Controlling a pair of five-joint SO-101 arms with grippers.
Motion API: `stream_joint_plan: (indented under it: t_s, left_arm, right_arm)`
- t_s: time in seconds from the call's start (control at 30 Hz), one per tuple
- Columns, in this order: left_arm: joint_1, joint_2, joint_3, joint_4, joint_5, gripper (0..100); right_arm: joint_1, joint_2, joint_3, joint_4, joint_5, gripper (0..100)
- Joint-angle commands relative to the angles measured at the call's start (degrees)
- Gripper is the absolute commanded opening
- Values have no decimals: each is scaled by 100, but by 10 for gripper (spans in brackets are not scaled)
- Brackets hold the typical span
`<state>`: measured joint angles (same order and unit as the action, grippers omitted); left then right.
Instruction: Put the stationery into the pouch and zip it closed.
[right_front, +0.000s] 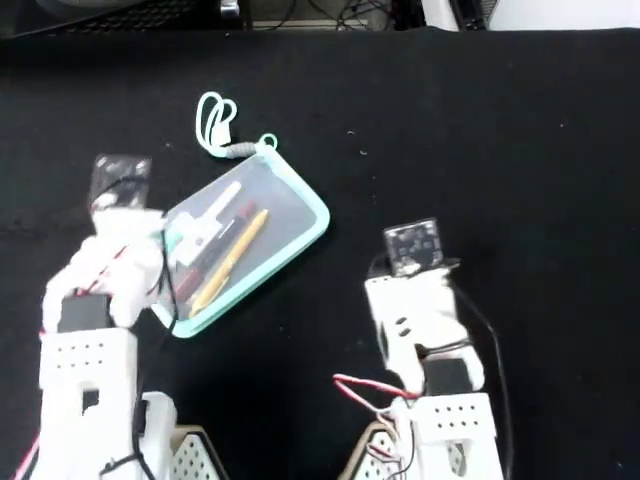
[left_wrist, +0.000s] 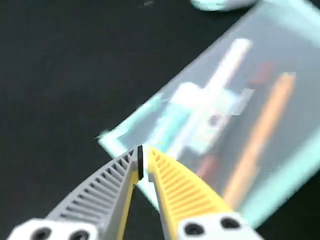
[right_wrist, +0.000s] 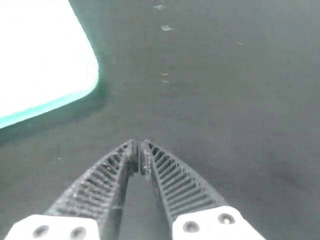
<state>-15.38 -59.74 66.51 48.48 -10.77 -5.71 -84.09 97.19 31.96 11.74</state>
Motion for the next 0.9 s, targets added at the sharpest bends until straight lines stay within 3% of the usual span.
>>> stream_joint_plan:
  t_s: [0.0,0.4,0.63,0.77,0.87]
  left_arm:
    - [-444,-536,743,-404,-132,51]
    - [-532,-2084,2782,-316,105,47]
    - [-462,-3464,2905,1442,105,47]
    - [-453,-4431,2976,2382,105,47]
    - [-330,-4457,2967,2488,105,47]
  right_arm:
    - [-308,-75,-4,70,-53,12]
    - [-448,-31,-4,501,-18,26]
    - [-475,-110,-40,1916,-53,22]
    - [-457,-426,-4,2136,-62,22]
    - [-484,-708,-4,2365,-246,25]
